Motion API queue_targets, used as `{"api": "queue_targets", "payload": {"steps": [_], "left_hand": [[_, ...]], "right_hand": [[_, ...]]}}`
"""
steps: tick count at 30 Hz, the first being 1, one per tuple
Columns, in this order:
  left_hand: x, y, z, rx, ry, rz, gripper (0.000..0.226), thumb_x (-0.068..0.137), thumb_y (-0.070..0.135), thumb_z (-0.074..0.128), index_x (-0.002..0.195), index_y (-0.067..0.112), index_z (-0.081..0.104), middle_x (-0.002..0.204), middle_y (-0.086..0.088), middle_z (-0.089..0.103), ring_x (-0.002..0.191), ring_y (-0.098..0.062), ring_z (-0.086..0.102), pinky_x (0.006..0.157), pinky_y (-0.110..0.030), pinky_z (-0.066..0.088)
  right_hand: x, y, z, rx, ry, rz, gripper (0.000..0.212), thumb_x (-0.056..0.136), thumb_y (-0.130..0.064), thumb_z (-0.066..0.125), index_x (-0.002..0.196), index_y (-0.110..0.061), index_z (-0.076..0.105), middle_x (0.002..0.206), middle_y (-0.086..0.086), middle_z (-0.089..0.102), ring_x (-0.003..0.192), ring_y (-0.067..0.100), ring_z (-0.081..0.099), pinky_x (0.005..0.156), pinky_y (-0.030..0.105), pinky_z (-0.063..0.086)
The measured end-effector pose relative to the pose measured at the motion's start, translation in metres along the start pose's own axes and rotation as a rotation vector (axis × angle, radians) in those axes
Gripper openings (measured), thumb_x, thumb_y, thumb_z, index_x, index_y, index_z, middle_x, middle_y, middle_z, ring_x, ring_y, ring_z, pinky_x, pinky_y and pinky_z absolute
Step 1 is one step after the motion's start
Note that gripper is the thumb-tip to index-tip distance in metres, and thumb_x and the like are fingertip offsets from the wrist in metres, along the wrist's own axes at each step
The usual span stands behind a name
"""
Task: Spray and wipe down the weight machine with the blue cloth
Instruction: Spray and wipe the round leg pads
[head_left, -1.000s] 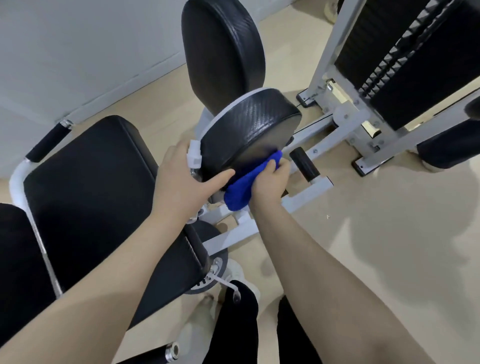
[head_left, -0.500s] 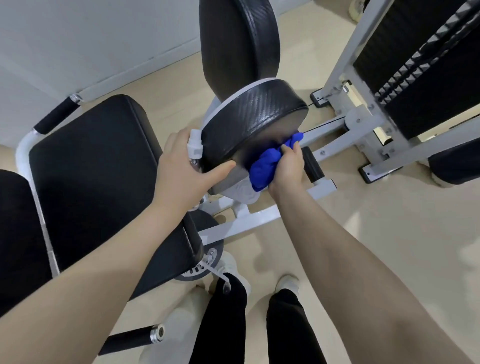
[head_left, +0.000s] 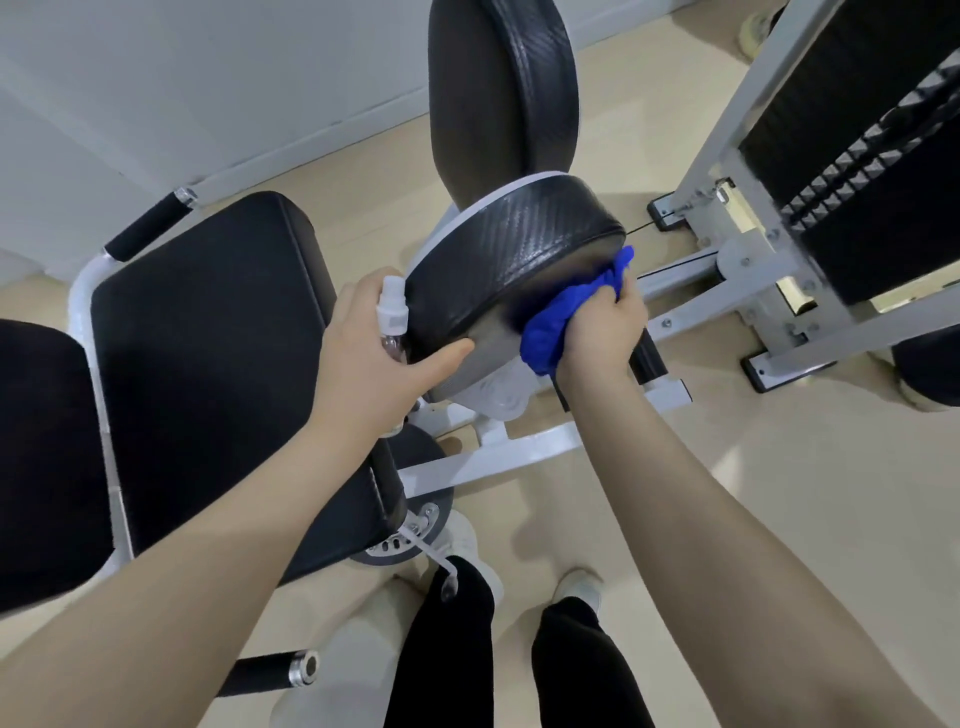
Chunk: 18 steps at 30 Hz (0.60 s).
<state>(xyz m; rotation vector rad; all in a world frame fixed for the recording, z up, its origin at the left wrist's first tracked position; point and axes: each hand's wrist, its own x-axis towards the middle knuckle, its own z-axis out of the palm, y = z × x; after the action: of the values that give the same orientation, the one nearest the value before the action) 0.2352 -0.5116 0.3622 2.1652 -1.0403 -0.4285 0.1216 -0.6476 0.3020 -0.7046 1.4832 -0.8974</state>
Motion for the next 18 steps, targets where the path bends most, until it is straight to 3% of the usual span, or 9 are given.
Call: {"api": "queue_targets", "payload": {"steps": [2, 4, 7, 9, 11, 12, 15, 17, 18], "left_hand": [[-0.001, -0.001, 0.002, -0.020, 0.015, -0.008, 0.065, 0.060, 0.051, 0.071, 0.111, 0.015, 0.052, 0.103, 0.002, 0.050, 0.093, -0.006, 0.047, 0.077, -0.011, 0.037], [-0.001, -0.002, 0.003, -0.023, 0.029, -0.012, 0.066, 0.059, 0.052, 0.070, 0.112, 0.015, 0.052, 0.103, 0.003, 0.050, 0.092, -0.004, 0.046, 0.076, -0.005, 0.035], [-0.006, -0.001, 0.004, -0.026, 0.039, -0.030, 0.067, 0.061, 0.048, 0.073, 0.114, 0.014, 0.051, 0.105, 0.002, 0.049, 0.093, -0.003, 0.046, 0.077, -0.005, 0.034], [-0.008, 0.000, 0.004, -0.033, 0.045, -0.031, 0.068, 0.063, 0.042, 0.079, 0.118, 0.013, 0.050, 0.108, 0.002, 0.049, 0.095, -0.002, 0.045, 0.078, -0.003, 0.033], [-0.010, 0.000, 0.004, -0.028, 0.055, -0.027, 0.067, 0.065, 0.035, 0.080, 0.120, 0.012, 0.049, 0.109, 0.003, 0.048, 0.096, -0.001, 0.044, 0.079, 0.001, 0.032], [-0.011, -0.001, 0.005, -0.029, 0.060, -0.025, 0.065, 0.066, 0.032, 0.080, 0.120, 0.012, 0.049, 0.109, 0.003, 0.048, 0.096, -0.001, 0.044, 0.079, 0.002, 0.032], [-0.012, -0.001, 0.006, -0.040, 0.076, -0.022, 0.066, 0.064, 0.039, 0.077, 0.118, 0.011, 0.050, 0.107, 0.002, 0.048, 0.096, -0.003, 0.045, 0.079, 0.001, 0.032], [-0.013, -0.002, 0.006, -0.038, 0.070, -0.016, 0.072, 0.062, 0.051, 0.067, 0.119, 0.012, 0.049, 0.108, 0.003, 0.048, 0.097, -0.003, 0.045, 0.080, 0.000, 0.032], [-0.012, -0.002, 0.006, -0.034, 0.064, -0.017, 0.072, 0.062, 0.053, 0.064, 0.119, 0.012, 0.048, 0.108, 0.002, 0.048, 0.098, -0.005, 0.045, 0.081, -0.002, 0.033]], "right_hand": [[0.003, -0.017, -0.002, 0.058, 0.029, -0.232, 0.039, 0.094, -0.010, 0.032, 0.126, -0.013, 0.054, 0.106, 0.001, 0.056, 0.088, 0.012, 0.051, 0.079, 0.024, 0.044], [0.003, -0.015, 0.000, -0.036, 0.000, -0.308, 0.032, 0.093, -0.013, 0.032, 0.112, -0.020, 0.057, 0.104, 0.005, 0.054, 0.086, 0.012, 0.049, 0.078, 0.022, 0.043], [0.003, 0.012, 0.004, -0.241, -0.051, 0.019, 0.025, 0.095, -0.013, 0.034, 0.074, -0.023, 0.043, 0.084, 0.001, 0.045, 0.074, 0.014, 0.042, 0.060, 0.021, 0.035], [0.000, 0.013, 0.002, -0.339, -0.076, 0.132, 0.021, 0.096, -0.012, 0.035, 0.087, -0.011, 0.053, 0.088, 0.005, 0.051, 0.080, 0.019, 0.047, 0.068, 0.025, 0.038], [-0.007, 0.004, -0.002, -0.291, -0.053, -0.068, 0.032, 0.097, -0.011, 0.033, 0.123, -0.009, 0.052, 0.118, 0.007, 0.054, 0.101, 0.017, 0.051, 0.084, 0.021, 0.038], [-0.020, -0.006, -0.005, -0.235, -0.063, -0.219, 0.036, 0.097, -0.010, 0.034, 0.130, -0.011, 0.048, 0.126, 0.005, 0.052, 0.110, 0.013, 0.049, 0.089, 0.014, 0.035], [-0.058, -0.017, -0.008, -0.144, -0.120, -0.734, 0.033, 0.091, -0.002, 0.042, 0.121, -0.010, 0.051, 0.118, 0.011, 0.051, 0.107, -0.004, 0.045, 0.091, 0.007, 0.034], [-0.057, 0.001, -0.008, -0.289, -0.198, -0.925, 0.034, 0.088, -0.001, 0.047, 0.122, -0.002, 0.050, 0.115, 0.023, 0.048, 0.107, 0.009, 0.046, 0.094, 0.014, 0.037], [-0.049, 0.014, -0.010, -0.387, -0.254, -0.941, 0.036, 0.086, -0.001, 0.049, 0.121, -0.001, 0.049, 0.113, 0.026, 0.048, 0.106, 0.022, 0.048, 0.094, 0.025, 0.042]]}}
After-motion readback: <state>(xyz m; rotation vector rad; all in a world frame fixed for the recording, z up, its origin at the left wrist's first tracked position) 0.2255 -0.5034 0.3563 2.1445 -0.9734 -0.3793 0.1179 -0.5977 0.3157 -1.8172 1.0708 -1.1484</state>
